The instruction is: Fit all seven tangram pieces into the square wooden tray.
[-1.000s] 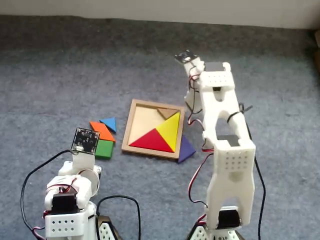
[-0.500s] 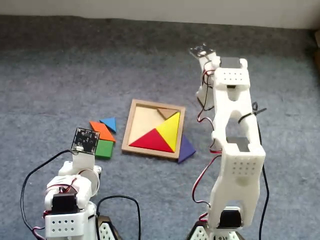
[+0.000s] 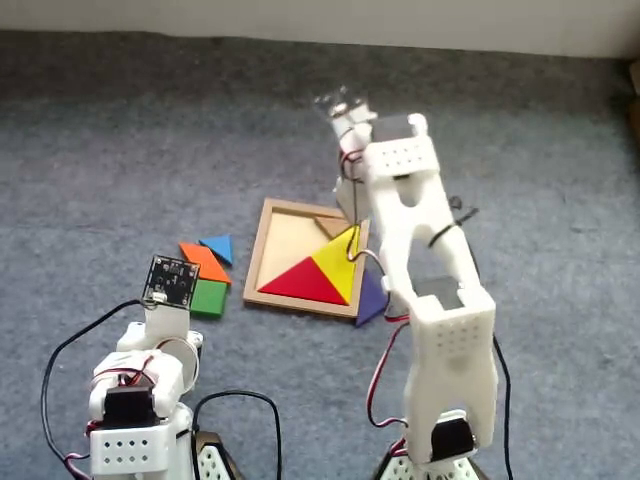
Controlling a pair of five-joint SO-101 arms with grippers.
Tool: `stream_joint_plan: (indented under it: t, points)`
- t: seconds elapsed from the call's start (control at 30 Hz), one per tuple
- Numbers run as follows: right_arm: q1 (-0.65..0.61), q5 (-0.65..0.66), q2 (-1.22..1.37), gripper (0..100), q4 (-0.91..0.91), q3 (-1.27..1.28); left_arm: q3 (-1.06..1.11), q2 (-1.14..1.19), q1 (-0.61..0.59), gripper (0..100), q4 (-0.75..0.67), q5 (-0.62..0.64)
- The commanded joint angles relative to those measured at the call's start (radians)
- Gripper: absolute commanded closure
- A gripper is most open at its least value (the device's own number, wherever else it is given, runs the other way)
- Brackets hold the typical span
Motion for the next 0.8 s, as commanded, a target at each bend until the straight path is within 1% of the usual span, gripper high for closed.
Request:
stream_joint_plan:
  t: [0.0,0.37,0.53,0.67,0.77]
  points:
    - [-0.022,-0.011,0.030,82.1,-0.028,-0.041,0.019,-0.021,-0.002,99,0.008,-0.008]
    - [-0.001,-0.009,0.142,82.4,-0.025,-0.196,0.019,-0.021,-0.002,99,0.008,-0.008]
    - [-0.001,-0.003,0.186,87.7,-0.024,-0.223,0.019,-0.021,-0.002,99,0.008,-0.008]
    - [0.004,-0.002,0.222,88.2,-0.012,-0.229,0.019,-0.021,-0.002,99,0.008,-0.008]
    - [0.004,0.034,0.228,89.7,0.022,-0.229,0.019,-0.021,-0.002,99,0.008,-0.008]
